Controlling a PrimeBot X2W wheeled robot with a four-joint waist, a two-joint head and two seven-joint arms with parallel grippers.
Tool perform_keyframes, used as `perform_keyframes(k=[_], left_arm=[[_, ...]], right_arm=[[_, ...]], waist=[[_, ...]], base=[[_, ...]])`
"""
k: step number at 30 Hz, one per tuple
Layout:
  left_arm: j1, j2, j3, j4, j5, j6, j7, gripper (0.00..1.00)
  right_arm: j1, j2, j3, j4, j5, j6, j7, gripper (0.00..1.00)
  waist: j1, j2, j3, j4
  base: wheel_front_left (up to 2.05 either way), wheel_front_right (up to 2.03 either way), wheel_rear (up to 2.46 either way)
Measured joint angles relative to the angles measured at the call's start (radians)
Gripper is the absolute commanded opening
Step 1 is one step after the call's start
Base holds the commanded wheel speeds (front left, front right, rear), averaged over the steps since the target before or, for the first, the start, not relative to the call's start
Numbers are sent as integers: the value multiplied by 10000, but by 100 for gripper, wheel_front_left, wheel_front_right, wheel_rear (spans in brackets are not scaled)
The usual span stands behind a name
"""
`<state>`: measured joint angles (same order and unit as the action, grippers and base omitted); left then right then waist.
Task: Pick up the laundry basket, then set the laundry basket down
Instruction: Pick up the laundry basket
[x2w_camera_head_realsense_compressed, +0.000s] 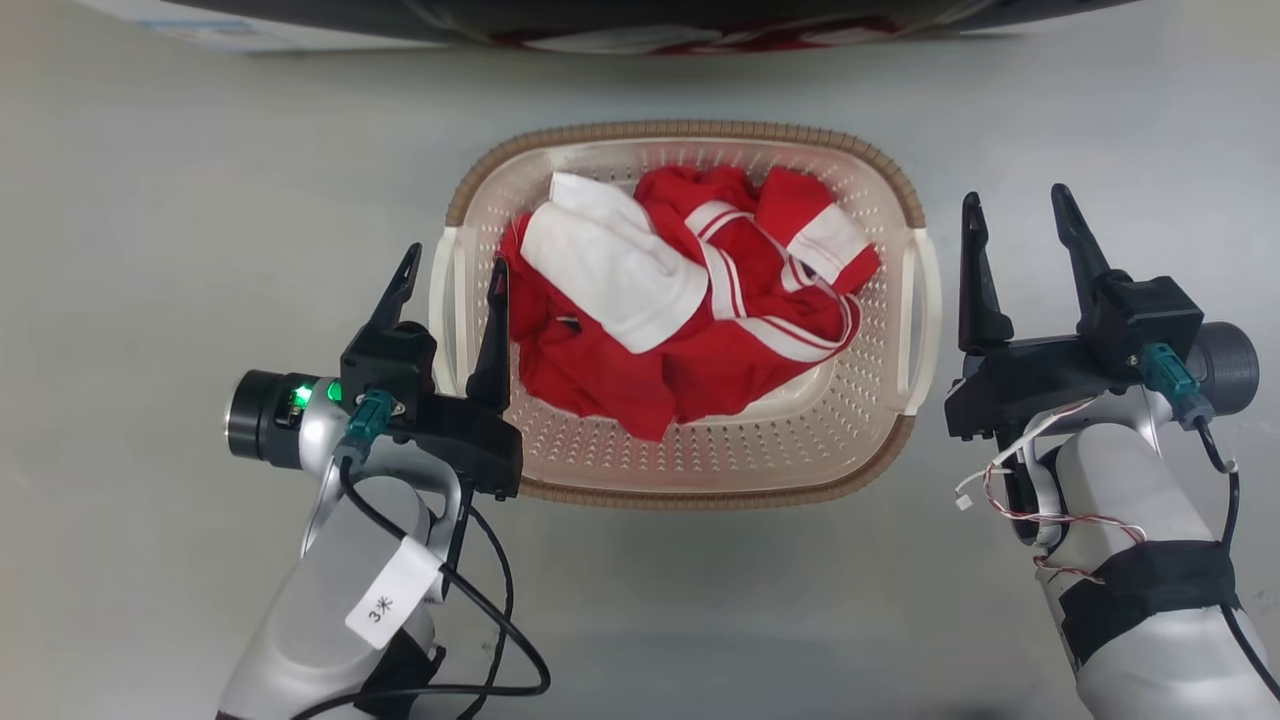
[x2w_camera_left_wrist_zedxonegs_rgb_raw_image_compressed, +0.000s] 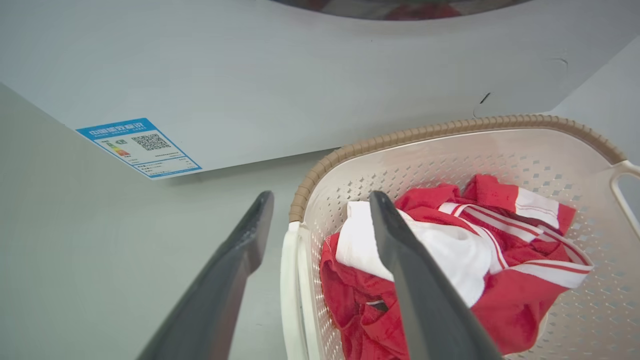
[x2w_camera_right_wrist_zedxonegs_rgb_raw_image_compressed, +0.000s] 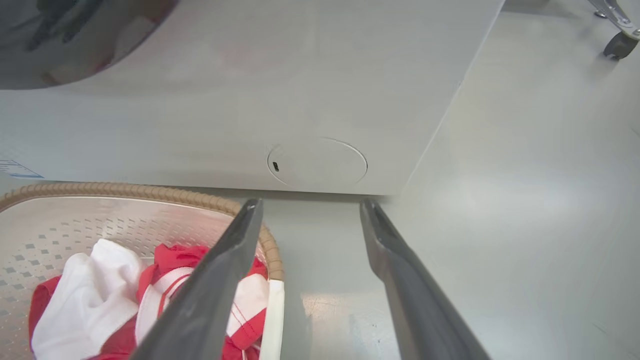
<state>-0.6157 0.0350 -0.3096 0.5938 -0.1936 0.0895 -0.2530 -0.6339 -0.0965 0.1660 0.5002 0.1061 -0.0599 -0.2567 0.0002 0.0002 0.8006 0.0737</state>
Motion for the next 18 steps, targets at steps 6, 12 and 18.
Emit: perform_keyframes(k=[6,12,18], left_arm=[[-215,-29,-205,719,-359,48,0,100],[-371,-27,-217,1379,-541,77,0,100],[-606,-29,-305,1824,-884,157,0,100]], right_arm=[[-128,36,52,493,0,31,0,100],[-254,140,161,846,0,71,0,100],[-355,171,290,1137,4,71,0,100]], waist=[[0,0,518,68],[-1,-1,712,97],[-2,-2,923,83]], base=[[0,0,0],[0,0,0],[0,0,0]])
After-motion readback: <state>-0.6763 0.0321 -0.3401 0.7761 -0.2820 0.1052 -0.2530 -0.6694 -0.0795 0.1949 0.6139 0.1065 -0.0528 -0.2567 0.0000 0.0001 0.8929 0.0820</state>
